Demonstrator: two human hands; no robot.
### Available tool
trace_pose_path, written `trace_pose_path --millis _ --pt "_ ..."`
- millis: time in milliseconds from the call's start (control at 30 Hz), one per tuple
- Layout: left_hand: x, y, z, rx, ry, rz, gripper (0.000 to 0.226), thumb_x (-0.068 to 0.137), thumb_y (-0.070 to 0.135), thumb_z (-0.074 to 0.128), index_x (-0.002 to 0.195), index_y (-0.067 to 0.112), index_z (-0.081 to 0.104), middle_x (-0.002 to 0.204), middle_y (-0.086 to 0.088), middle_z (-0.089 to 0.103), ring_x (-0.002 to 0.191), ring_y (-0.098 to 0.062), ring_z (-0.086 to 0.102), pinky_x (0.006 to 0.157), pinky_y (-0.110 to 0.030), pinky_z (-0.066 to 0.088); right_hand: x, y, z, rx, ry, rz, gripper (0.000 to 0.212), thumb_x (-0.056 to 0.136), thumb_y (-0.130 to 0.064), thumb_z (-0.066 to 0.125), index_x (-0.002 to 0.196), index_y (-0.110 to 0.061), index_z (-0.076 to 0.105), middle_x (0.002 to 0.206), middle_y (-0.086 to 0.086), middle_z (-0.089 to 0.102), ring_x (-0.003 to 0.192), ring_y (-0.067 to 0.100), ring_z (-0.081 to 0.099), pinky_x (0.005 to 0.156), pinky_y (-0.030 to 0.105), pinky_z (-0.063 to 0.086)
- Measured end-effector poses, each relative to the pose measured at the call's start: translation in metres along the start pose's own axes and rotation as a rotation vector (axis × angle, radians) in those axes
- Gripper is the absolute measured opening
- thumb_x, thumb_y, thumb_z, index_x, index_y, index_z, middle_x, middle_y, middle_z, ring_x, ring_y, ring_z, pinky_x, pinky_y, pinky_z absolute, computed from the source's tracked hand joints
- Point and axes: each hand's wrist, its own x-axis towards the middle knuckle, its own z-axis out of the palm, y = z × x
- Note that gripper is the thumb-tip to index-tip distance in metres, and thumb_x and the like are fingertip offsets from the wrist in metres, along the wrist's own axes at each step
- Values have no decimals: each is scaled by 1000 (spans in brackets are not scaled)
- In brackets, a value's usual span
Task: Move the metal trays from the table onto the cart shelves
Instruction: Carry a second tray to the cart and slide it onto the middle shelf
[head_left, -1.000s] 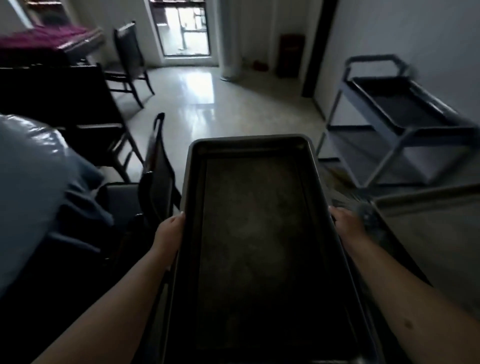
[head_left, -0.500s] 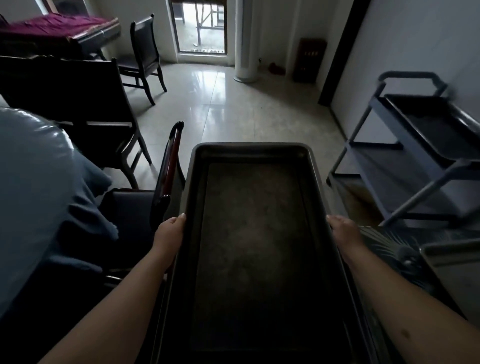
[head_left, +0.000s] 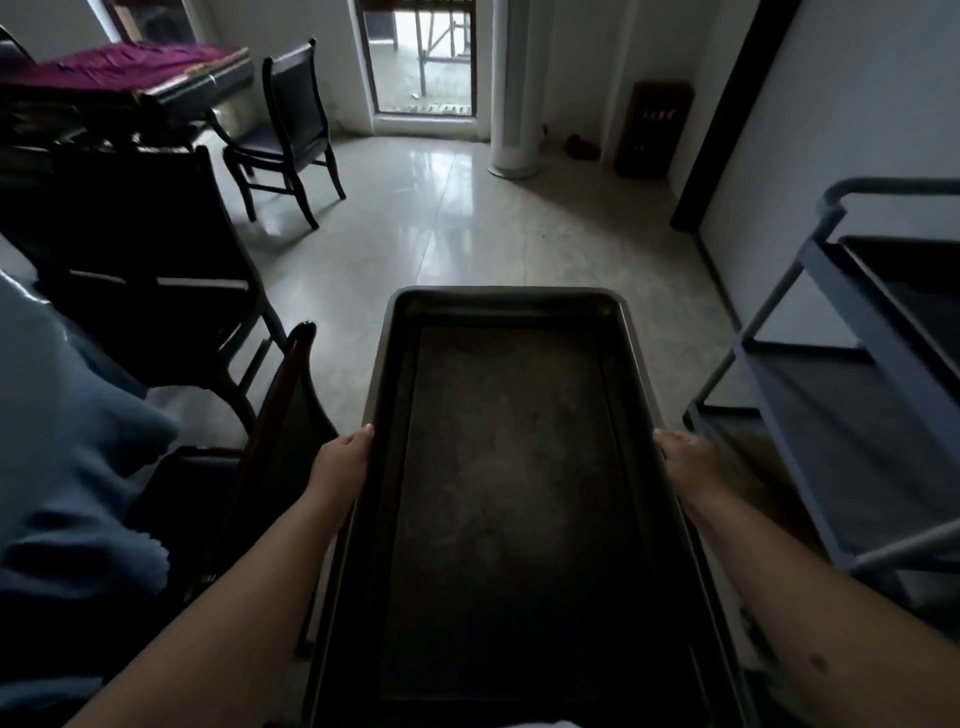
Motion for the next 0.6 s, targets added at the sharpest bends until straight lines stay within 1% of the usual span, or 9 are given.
trace_pose_path --millis 67,167,233,300,333,400,500,533,600 --pt "25 27 12 4 28 3 36 98 42 55 83 17 76 78 -5 76 80 -25 73 67 -33 53 38 -24 -2 -9 -8 -12 33 95 -25 50 107 1 67 113 21 66 100 28 59 91 38 45" --pt "59 65 29 -12 42 25 34 99 40 54 86 17 75 79 -3 76 80 -22 72 65 -31 54 87 -56 -1 -9 -14 7 37 95 -28 51 110 2 65 114 22 65 107 34 60 94 41 46" --pt "88 86 42 -2 39 40 34 100 40 53 82 20 73 79 -3 75 79 -21 72 66 -31 54 118 -71 1 -35 -15 35 38 95 -31 50 111 1 64 113 22 65 108 36 59 91 37 45" --pt "120 107 58 41 12 56 36 101 43 50 81 22 72 81 -4 75 79 -20 71 65 -31 52 148 -81 4 -25 8 25 37 96 -30 50 108 1 66 108 21 65 107 35 59 83 32 42" --pt "138 117 65 62 -5 63 37 101 44 49 81 23 72 81 -3 74 78 -19 70 62 -29 51 164 -86 7 -3 30 24 36 96 -29 50 106 1 67 106 20 65 107 34 59 81 31 40" --pt "180 139 84 84 -43 85 36 101 44 49 81 24 71 79 -2 73 76 -18 70 58 -28 48 193 -99 11 23 93 50 37 95 -31 51 105 0 68 107 20 65 104 34 59 83 32 38" --pt "251 183 112 110 -107 129 34 101 41 51 85 20 72 80 -5 72 77 -21 69 59 -28 48 236 -119 17 81 193 73 31 94 -31 52 90 -5 68 97 18 64 89 29 57 80 35 40" --pt "274 201 122 127 -136 142 33 101 41 51 85 20 71 81 -6 72 77 -21 69 60 -28 49 251 -125 18 94 229 84 31 94 -31 51 89 -5 67 94 17 63 89 29 57 80 36 41" --pt "315 239 142 177 -198 179 33 101 41 51 80 24 69 80 -5 71 76 -20 68 59 -28 48 277 -135 18 130 286 125 30 94 -31 51 90 -6 66 95 15 61 91 28 56 80 36 43"
